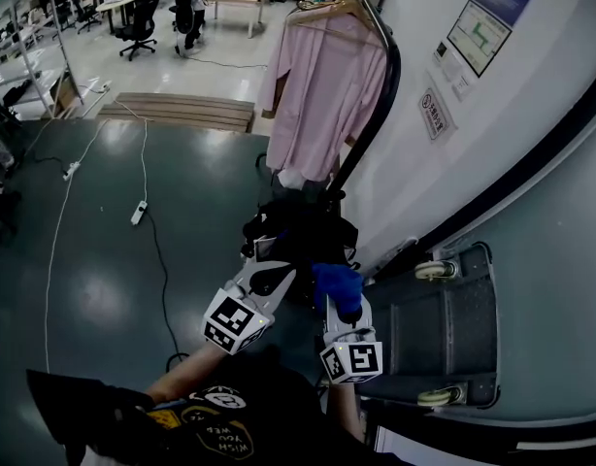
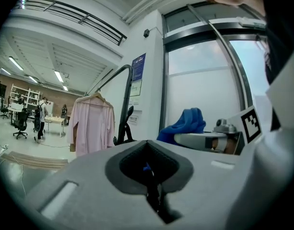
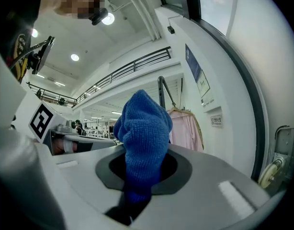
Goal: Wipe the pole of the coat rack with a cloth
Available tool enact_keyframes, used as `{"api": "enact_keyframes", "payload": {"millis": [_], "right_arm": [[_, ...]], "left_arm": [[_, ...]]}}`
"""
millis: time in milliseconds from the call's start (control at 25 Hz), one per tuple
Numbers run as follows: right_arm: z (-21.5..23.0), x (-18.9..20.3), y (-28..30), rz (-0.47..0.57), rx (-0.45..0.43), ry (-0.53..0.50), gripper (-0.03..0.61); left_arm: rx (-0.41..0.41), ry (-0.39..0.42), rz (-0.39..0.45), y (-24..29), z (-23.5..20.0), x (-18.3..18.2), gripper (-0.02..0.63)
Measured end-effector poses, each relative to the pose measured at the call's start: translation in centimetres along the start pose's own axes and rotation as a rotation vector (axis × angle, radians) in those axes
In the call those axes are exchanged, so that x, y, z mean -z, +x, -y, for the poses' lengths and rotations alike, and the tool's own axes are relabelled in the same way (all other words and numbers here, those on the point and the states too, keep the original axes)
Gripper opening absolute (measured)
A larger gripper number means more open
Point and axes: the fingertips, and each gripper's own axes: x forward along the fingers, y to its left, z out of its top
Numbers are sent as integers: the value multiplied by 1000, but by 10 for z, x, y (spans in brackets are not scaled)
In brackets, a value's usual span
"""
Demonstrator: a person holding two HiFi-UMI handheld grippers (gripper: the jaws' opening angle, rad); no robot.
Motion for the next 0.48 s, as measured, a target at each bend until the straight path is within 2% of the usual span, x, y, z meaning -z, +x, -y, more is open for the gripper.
{"api": "enact_keyframes", "payload": {"millis": [280,480], "right_arm": [[12,9,3,-18,14,24,63],[6,6,9,-18,-8,16,63]], "left_arm": [[-30,-4,14,-2,-9,-6,3],[-57,-17,6,-10,-16,-4,3]]}}
